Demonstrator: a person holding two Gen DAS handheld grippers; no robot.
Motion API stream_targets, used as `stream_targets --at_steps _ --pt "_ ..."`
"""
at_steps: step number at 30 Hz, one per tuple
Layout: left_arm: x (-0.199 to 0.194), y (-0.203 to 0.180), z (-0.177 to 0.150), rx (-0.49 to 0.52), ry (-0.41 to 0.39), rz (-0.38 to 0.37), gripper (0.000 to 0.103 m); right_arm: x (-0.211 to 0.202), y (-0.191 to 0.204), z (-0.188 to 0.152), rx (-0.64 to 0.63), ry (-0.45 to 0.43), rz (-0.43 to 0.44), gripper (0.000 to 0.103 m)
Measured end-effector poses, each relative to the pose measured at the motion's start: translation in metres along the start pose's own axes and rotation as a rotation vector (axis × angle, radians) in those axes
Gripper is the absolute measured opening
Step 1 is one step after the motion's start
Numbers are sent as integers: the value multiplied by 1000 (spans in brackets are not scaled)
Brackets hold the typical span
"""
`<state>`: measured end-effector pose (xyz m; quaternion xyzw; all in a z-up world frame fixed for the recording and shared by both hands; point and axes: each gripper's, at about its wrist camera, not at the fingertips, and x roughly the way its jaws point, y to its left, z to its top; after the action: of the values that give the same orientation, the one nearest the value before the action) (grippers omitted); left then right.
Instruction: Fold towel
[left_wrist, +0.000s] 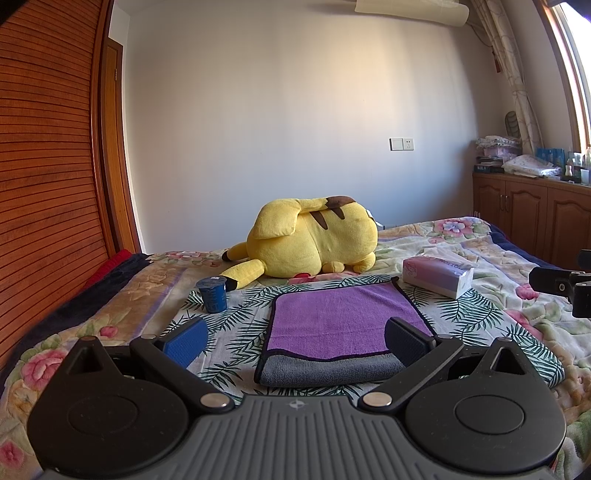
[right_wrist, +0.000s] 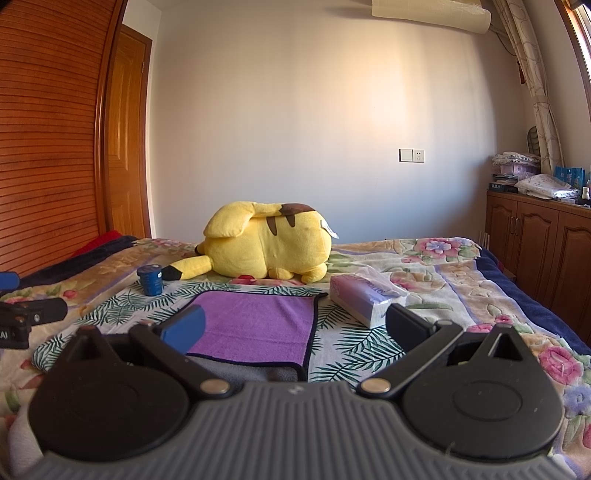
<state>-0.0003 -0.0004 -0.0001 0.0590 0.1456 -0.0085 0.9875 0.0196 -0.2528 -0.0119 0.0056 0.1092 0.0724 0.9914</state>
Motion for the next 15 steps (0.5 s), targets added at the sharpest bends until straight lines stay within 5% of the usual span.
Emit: stream_targets --at_steps 15 --pt "-1 5 -3 5 17 -2 103 2 1 -2 1 8 0 103"
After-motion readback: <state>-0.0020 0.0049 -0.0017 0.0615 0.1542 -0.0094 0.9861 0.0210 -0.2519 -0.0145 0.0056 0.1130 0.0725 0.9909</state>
